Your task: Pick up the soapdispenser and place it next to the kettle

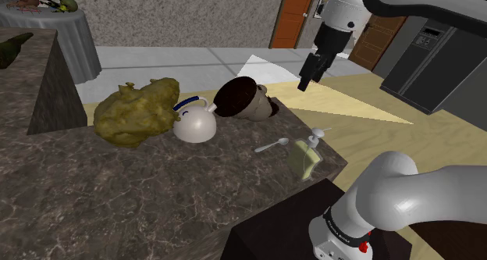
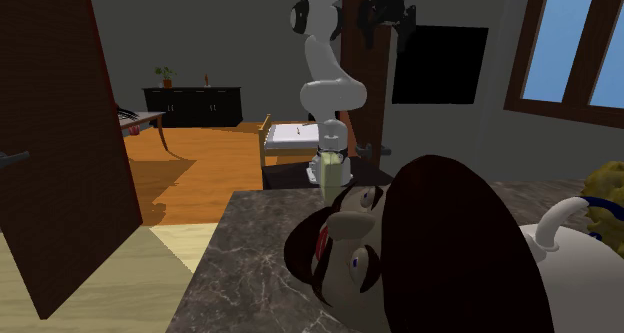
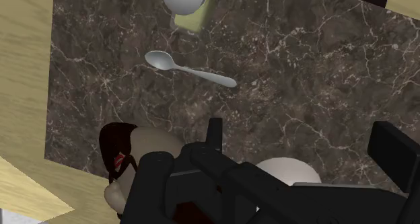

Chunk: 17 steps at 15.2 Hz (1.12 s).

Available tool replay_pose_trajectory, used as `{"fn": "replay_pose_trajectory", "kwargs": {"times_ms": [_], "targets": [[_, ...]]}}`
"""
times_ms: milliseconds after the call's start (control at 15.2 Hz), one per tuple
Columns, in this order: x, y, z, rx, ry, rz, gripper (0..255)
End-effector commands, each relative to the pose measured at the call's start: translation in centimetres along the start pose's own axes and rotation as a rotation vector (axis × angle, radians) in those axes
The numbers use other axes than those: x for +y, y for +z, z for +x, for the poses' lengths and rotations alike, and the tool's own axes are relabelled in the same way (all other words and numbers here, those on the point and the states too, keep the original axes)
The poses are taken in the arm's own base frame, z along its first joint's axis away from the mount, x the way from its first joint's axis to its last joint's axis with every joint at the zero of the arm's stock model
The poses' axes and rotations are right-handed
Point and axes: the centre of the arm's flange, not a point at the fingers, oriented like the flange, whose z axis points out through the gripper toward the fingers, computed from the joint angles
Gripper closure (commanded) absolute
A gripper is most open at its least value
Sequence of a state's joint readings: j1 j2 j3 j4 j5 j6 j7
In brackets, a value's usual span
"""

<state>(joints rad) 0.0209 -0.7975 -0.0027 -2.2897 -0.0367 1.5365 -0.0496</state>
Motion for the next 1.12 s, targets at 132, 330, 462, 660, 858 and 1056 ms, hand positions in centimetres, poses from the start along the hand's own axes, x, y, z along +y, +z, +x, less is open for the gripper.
{"fn": "replay_pose_trajectory", "kwargs": {"times_ms": [132,330,462,660,858,1056], "targets": [[1.5,2.3,0.1,-0.016,0.025,0.015,0],[3.7,5.8,0.1,-0.040,0.062,0.038,0],[5.1,8.2,0.0,-0.056,0.086,0.053,0],[7.1,11.8,-0.3,-0.081,0.123,0.076,0],[9.0,15.5,-0.8,-0.105,0.160,0.099,0],[10.9,19.1,-1.4,-0.129,0.197,0.122,0]]}}
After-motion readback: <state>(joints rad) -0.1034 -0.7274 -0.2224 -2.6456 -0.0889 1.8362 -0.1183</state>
